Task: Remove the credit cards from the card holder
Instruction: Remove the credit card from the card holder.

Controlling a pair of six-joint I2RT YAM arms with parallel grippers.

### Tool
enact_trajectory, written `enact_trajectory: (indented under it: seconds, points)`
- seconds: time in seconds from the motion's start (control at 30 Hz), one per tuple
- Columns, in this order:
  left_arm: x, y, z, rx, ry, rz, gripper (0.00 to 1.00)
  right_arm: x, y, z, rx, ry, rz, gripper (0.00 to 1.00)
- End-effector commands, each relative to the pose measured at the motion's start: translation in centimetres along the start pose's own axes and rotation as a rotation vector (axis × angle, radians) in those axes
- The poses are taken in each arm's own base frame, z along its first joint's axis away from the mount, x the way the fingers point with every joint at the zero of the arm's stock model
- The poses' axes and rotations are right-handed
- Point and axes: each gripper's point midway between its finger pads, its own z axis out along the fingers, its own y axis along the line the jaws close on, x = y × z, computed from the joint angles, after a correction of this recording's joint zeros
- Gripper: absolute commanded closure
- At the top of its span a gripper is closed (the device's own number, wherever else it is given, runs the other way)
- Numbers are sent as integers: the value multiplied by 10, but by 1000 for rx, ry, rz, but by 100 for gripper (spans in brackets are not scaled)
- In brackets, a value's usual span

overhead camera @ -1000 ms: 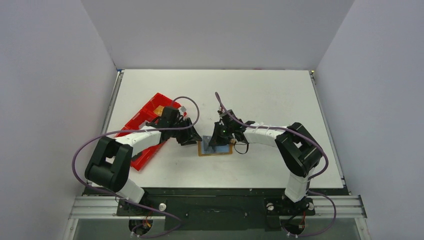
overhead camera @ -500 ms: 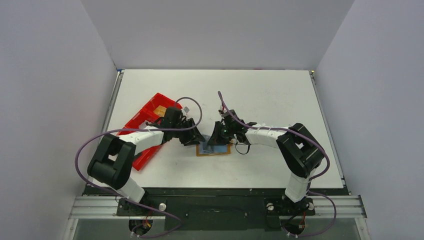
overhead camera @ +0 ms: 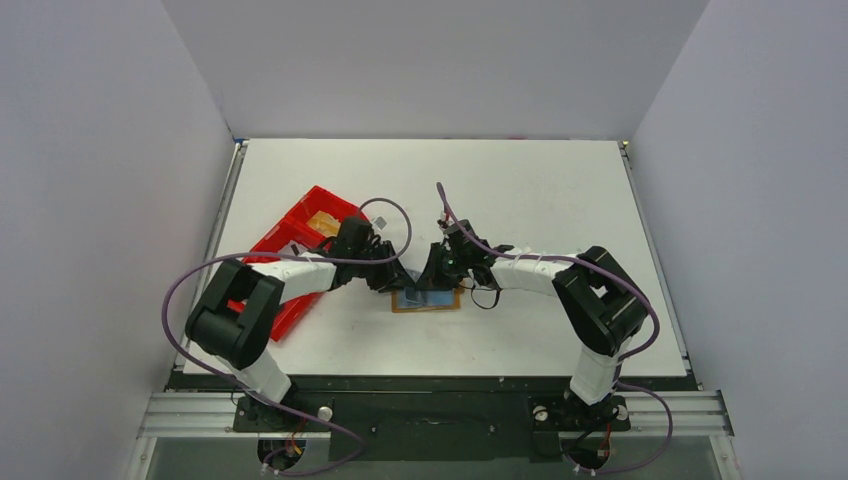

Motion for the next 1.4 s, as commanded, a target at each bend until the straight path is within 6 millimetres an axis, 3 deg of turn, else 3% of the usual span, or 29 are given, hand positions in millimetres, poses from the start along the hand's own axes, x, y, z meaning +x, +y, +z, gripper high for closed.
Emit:
enact_trajectory:
  seconds: [0.0, 0.1, 0.13, 0.17, 0.23, 0.37, 0.7, 1.0, 1.37]
  points:
    - [-4, -12, 6, 48, -8, 19, 81, -21, 24, -15, -78, -75, -36, 100]
    - [-4, -11, 6, 41, -11, 15, 94, -21, 24, -16, -69, -78, -41, 97]
    - [-5, -10, 6, 36, -17, 14, 96, -21, 22, -17, -63, -79, -39, 93]
    - [-6, -10, 5, 32, -22, 14, 100, -23, 21, -18, -53, -91, -44, 82]
    - [-8, -10, 3, 20, -35, 16, 100, -26, 20, -22, -36, -105, -55, 68]
    - [-11, -6, -4, -27, -57, 32, 100, -29, 16, -34, 14, -130, -66, 55]
    - [-15, -26, -16, -52, -85, 121, 100, -44, 0, -59, 174, -199, -84, 53]
    - [-4, -45, -3, -39, -53, 167, 86, -50, -14, -69, 254, -228, -86, 53]
    - [4, -63, 15, -25, -19, 202, 84, -57, -32, -88, 317, -276, -65, 54]
